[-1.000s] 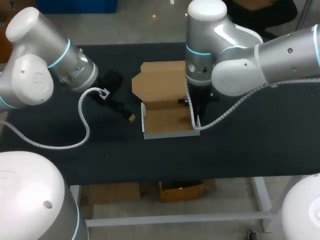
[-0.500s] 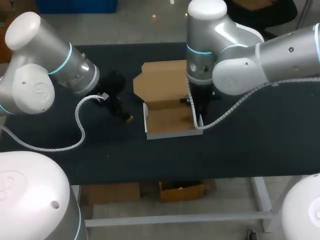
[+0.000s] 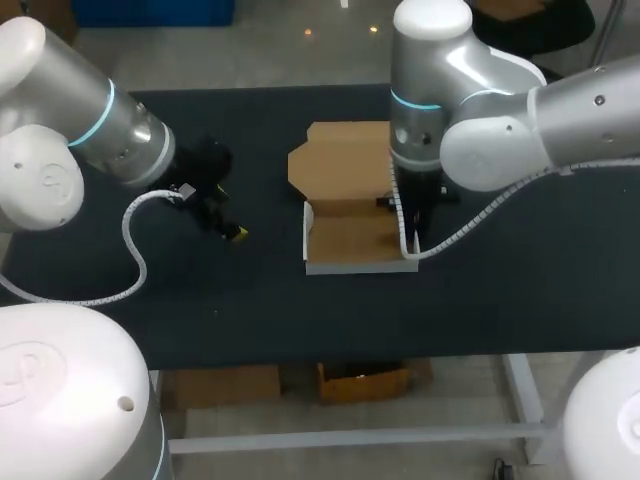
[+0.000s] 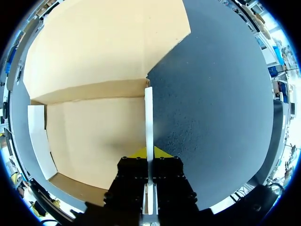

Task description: Assemble the packaging by folding the flat box into shape, placing the metal phone stand inside, and closing the box properly

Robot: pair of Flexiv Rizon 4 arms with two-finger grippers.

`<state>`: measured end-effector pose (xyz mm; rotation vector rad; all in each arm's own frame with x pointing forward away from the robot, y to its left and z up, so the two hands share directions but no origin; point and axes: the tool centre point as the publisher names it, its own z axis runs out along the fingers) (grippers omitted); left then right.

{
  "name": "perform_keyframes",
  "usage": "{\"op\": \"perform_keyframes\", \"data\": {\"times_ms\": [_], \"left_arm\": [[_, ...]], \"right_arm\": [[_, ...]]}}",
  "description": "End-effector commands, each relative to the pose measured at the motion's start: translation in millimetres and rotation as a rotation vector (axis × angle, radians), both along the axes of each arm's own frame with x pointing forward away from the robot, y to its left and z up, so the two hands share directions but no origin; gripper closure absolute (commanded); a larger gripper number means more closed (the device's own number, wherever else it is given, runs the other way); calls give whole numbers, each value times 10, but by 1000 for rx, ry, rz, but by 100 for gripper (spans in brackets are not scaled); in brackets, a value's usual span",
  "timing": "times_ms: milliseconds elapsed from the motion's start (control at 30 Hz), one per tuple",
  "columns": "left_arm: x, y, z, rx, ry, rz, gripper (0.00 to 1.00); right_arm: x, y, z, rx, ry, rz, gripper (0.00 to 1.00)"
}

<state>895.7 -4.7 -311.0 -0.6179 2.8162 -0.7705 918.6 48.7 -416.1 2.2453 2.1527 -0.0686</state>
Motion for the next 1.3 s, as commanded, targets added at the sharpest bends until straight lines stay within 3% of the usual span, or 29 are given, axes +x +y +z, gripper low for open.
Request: {"op": "perform_keyframes", "data": {"times_ms": [33,300,800,1067,1300], "left_arm": [[-102,122,41,-16,-25,-21,0],[-193,195,73,4,-68,-32,0],[-199,199,73,6,-68,-28,0],[-199,199,73,6,-68,-28,0],[-199,199,73,6,-68,-28,0]], "right_arm": [[-13,-6,-13,12,-4,12,100],[-21,103,23,14,-18,51,100],[-7,111,23,11,-17,58,100],[-3,154,2,-38,-11,57,100],[10,169,25,-173,24,19,100]]}}
